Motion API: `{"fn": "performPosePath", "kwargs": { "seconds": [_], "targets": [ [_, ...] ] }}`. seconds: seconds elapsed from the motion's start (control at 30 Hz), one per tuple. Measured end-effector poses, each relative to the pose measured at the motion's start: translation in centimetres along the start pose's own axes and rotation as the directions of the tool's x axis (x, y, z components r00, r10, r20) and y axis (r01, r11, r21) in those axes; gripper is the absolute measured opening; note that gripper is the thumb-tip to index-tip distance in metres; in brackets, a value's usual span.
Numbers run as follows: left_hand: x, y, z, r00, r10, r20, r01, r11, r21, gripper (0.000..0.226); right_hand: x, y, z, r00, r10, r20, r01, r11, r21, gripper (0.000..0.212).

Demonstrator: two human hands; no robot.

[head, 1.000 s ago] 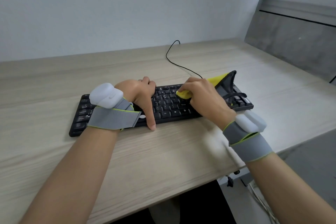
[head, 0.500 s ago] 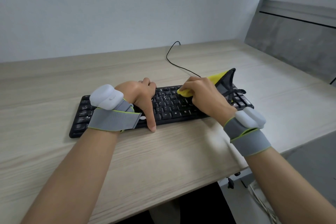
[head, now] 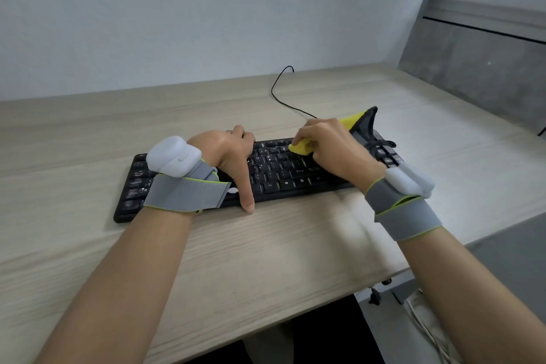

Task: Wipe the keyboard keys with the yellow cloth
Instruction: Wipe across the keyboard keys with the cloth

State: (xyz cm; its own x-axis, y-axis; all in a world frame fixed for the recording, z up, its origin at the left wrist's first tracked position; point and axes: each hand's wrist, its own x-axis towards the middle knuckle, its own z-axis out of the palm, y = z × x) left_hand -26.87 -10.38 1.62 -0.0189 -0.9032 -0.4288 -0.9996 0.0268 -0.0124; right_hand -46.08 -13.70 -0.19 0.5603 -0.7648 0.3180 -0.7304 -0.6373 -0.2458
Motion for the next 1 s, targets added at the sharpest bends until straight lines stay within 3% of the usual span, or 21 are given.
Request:
{"fn": "performPosePath", "kwargs": {
  "seconds": [0.17, 0.43, 0.6, 0.87, 1.0],
  "targets": [
    [0.0, 0.2, -0.2, 1.000, -0.008, 0.016, 0.008, 1.000, -0.003, 0.143, 0.4, 0.4, -0.1, 0.994, 0.073, -0.076, -0.076, 0.996, -0.043, 0.047],
    [0.0, 0.0, -0.1, 1.000, -0.005, 0.009, 0.005, 1.000, -0.012, 0.140, -0.6, -0.8, 0.2, 0.997, -0.071, -0.003, 0.071, 0.995, 0.074, 0.051],
    [-0.1, 0.0, -0.1, 1.000, -0.004, -0.002, 0.004, 1.000, -0.012, 0.138, 0.1, -0.4, 0.1, 0.998, 0.029, -0.055, -0.030, 0.999, -0.014, 0.047],
    [-0.1, -0.1, 0.0, 1.000, -0.004, 0.012, 0.004, 1.000, -0.003, 0.141, -0.2, -1.1, 0.3, 0.999, -0.039, 0.018, 0.038, 0.998, 0.042, 0.051],
    [-0.1, 0.0, -0.1, 1.000, -0.002, 0.007, 0.002, 1.000, -0.007, 0.144, 0.5, -0.2, 0.1, 0.998, 0.039, -0.043, -0.040, 0.999, -0.037, 0.047]
  ]
}}
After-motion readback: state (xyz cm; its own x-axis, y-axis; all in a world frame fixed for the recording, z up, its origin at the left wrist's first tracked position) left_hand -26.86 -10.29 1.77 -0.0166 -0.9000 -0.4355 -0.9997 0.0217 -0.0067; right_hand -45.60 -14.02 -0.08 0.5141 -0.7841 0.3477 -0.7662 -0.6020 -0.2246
